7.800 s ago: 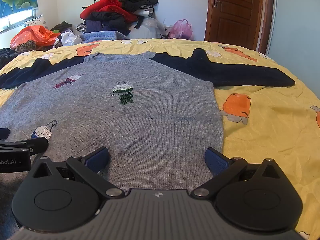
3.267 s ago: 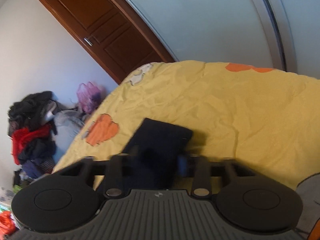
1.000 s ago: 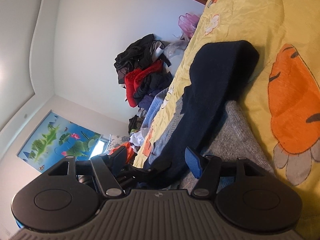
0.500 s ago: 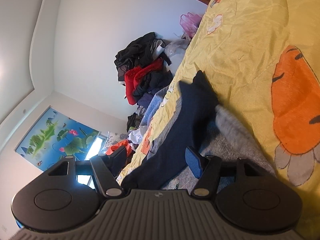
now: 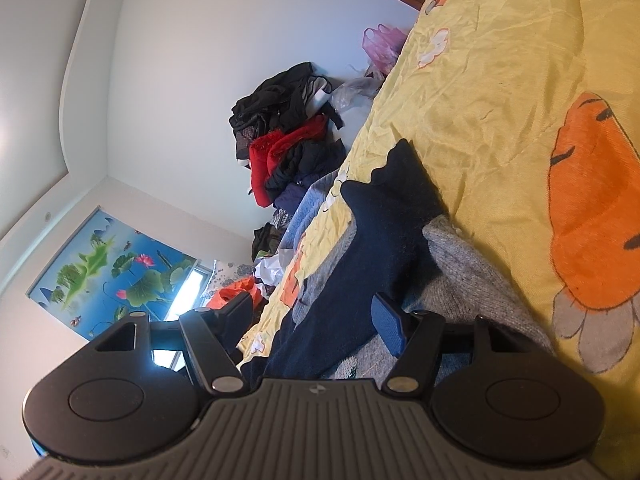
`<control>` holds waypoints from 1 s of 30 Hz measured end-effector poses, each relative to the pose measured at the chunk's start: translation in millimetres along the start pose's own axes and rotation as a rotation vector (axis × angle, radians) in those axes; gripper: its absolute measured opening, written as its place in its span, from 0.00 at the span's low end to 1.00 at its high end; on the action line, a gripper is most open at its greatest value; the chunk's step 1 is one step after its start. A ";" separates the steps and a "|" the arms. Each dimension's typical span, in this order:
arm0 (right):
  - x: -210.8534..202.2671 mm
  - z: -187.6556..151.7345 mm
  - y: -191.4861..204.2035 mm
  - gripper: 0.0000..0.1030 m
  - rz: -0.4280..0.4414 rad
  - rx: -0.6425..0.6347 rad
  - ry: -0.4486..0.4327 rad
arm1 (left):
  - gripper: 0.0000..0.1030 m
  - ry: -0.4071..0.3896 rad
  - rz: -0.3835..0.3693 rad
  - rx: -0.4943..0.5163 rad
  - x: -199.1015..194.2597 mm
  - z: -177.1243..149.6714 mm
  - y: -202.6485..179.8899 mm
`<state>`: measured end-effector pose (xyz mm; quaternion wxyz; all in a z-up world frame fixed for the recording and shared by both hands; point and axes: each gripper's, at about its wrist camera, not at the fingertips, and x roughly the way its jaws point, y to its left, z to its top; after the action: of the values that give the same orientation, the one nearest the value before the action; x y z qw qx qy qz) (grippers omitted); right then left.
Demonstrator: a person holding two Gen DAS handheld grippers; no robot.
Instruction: Fold small clothes
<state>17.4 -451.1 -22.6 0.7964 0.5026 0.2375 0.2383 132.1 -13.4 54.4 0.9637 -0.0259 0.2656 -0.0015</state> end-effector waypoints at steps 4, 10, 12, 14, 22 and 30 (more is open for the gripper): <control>0.7 -0.6 1.1 0.65 0.000 -0.004 0.004 | 0.65 0.161 -0.054 -0.073 36.1 -14.1 5.1; -3.3 2.8 16.4 0.71 -0.074 -0.061 -0.001 | 0.74 0.103 -0.122 -0.143 38.5 -33.4 25.5; -6.7 7.2 36.8 0.74 -0.081 -0.154 -0.064 | 0.75 0.095 -0.144 -0.176 38.3 -34.4 30.8; 3.8 13.2 61.2 0.83 -0.068 -0.277 -0.059 | 0.75 0.086 -0.166 -0.210 36.9 -35.1 36.0; 113.8 35.5 62.7 0.87 -0.357 -0.504 0.158 | 0.75 0.067 -0.219 -0.294 41.1 -32.1 46.8; 102.7 33.1 37.8 0.79 -0.302 -0.497 0.095 | 0.75 0.059 -0.256 -0.349 42.1 -32.8 56.2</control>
<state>112.0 -396.0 10.3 0.9096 0.2393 0.2809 0.1910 150.9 40.4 1.9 0.9283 -0.2259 0.2847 -0.0785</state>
